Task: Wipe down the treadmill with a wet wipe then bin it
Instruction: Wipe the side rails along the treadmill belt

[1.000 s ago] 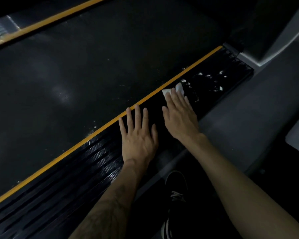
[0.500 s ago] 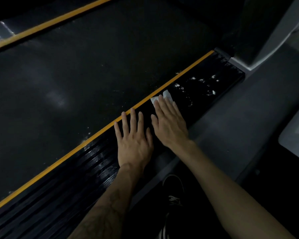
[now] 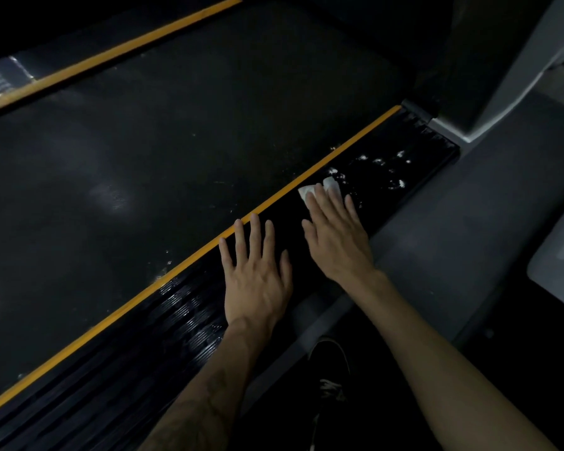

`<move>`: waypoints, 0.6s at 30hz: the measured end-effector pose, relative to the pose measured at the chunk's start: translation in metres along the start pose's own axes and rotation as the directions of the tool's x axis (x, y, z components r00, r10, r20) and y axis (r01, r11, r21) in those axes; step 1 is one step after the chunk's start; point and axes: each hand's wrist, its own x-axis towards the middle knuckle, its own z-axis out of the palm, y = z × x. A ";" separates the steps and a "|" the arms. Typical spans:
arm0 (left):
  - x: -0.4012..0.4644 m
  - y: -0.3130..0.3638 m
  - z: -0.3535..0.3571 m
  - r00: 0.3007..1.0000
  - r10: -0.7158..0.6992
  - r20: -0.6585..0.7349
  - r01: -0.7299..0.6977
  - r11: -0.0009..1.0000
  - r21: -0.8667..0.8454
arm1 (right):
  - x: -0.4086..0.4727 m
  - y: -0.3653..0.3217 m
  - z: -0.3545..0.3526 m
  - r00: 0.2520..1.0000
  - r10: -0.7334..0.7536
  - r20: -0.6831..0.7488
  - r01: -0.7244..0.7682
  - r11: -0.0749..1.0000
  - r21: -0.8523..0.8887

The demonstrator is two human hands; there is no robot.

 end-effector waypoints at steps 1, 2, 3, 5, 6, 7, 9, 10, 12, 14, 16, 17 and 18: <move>0.001 0.000 -0.001 1.000 0.012 0.007 -0.012 1.000 0.002 | -0.007 -0.001 0.002 1.000 0.025 -0.016 -0.025 1.000 -0.007; 0.002 -0.001 -0.001 1.000 0.021 0.014 -0.021 1.000 0.001 | -0.016 -0.005 0.005 0.999 0.039 -0.023 -0.040 0.999 -0.003; 0.003 -0.001 0.000 1.000 0.026 0.018 -0.026 1.000 -0.003 | -0.021 -0.010 0.006 0.999 0.039 -0.017 -0.039 0.999 0.012; 0.004 -0.001 0.000 1.000 0.026 0.012 -0.025 1.000 -0.010 | -0.016 -0.011 0.005 1.000 0.003 0.014 -0.004 0.999 0.047; 0.003 0.000 0.000 1.000 0.026 0.006 -0.026 1.000 -0.014 | -0.010 -0.007 0.003 1.000 -0.013 0.022 0.012 0.999 0.046; 0.004 0.001 0.000 1.000 0.026 0.004 -0.026 1.000 -0.017 | -0.003 -0.002 0.000 1.000 -0.020 0.021 0.019 0.999 0.030; 0.004 0.002 0.000 1.000 0.025 -0.002 -0.025 0.999 -0.021 | -0.002 0.005 -0.002 1.000 0.003 -0.003 -0.003 1.000 0.013; 0.005 0.001 -0.001 1.000 0.027 -0.007 -0.027 0.999 -0.021 | -0.008 0.005 0.000 0.999 0.025 -0.024 -0.024 1.000 0.018; 0.004 0.001 -0.001 1.000 0.029 -0.006 -0.030 1.000 -0.011 | -0.027 -0.003 0.007 0.996 0.051 -0.079 -0.050 0.999 0.018; 0.004 0.000 0.000 1.000 0.029 -0.003 -0.029 1.000 -0.011 | -0.035 -0.011 0.013 0.994 0.037 -0.100 -0.034 0.999 0.035; 0.004 0.000 0.000 1.000 0.029 -0.010 -0.029 0.999 -0.018 | -0.026 -0.010 0.011 0.997 -0.001 -0.072 0.005 0.999 0.048; 0.005 0.001 0.000 0.999 0.029 -0.016 -0.029 0.999 -0.023 | -0.018 -0.007 0.007 0.999 -0.020 -0.043 0.022 0.999 0.042; 0.005 0.001 0.000 0.999 0.029 -0.019 -0.029 0.999 -0.026 | -0.011 -0.004 0.004 0.999 -0.033 -0.022 0.033 0.999 0.029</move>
